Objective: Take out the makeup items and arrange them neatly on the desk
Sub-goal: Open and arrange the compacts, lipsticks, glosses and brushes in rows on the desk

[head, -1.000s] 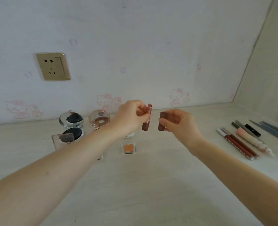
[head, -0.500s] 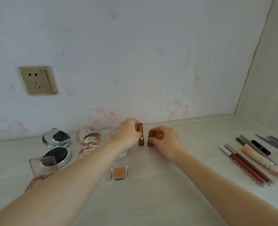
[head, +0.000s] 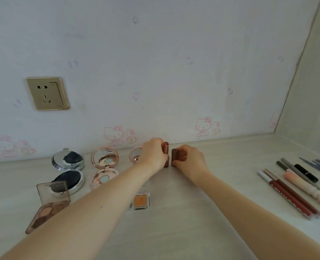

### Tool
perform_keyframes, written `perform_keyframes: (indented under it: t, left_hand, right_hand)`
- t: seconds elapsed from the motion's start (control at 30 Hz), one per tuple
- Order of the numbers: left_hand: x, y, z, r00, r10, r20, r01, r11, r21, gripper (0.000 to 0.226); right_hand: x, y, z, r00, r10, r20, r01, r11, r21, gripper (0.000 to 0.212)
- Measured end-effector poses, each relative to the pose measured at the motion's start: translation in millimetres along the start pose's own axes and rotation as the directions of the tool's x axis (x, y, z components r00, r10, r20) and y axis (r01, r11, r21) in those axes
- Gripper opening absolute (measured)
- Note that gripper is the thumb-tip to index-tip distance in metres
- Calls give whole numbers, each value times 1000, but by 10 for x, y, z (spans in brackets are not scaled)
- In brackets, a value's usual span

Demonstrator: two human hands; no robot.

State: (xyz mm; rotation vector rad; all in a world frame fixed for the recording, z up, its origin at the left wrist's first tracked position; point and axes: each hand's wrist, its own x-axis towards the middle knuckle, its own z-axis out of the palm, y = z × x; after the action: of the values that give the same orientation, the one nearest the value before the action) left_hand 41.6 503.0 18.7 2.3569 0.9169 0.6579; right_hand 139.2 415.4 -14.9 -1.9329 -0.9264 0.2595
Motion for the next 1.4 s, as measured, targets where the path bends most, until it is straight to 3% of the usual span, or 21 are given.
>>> perform_keyframes:
  t: [0.4, 0.53, 0.67, 0.8, 0.97, 1.27, 1.4]
  left_hand:
    - [25, -26, -5, 998, -45, 39, 47, 997, -54, 15]
    - [9, -28, -24, 998, -54, 15, 55, 996, -72, 31]
    - [-48, 1, -101, 999, -30, -31, 29, 999, -46, 30]
    - [-218, 88, -239, 994, 90, -69, -84, 992, 90, 29]
    - [-505, 238, -310, 938, 344, -41, -313, 893, 324, 27]
    - [-825, 847, 299, 894, 424, 146, -448, 858, 249, 28]
    - [-806, 1175, 665, 858, 469, 207, -508, 834, 215, 24]
  right_hand:
    - [25, 38, 31, 1000, -24, 6, 24, 998, -54, 23]
    - [-13, 48, 23, 1000, -14, 3, 15, 1000, -15, 32]
    - [-109, 44, -56, 1000, -10, -6, 9, 999, -49, 41]
    - [-332, 21, -280, 993, -119, 22, 121, 953, -278, 40]
    - [-726, 62, -685, 967, -234, 99, 250, 805, -539, 39]
    - [-1255, 390, -1754, 984, -175, 32, 144, 678, -720, 32]
    - [-1344, 622, -2186, 993, -121, -13, 75, 691, -719, 24]
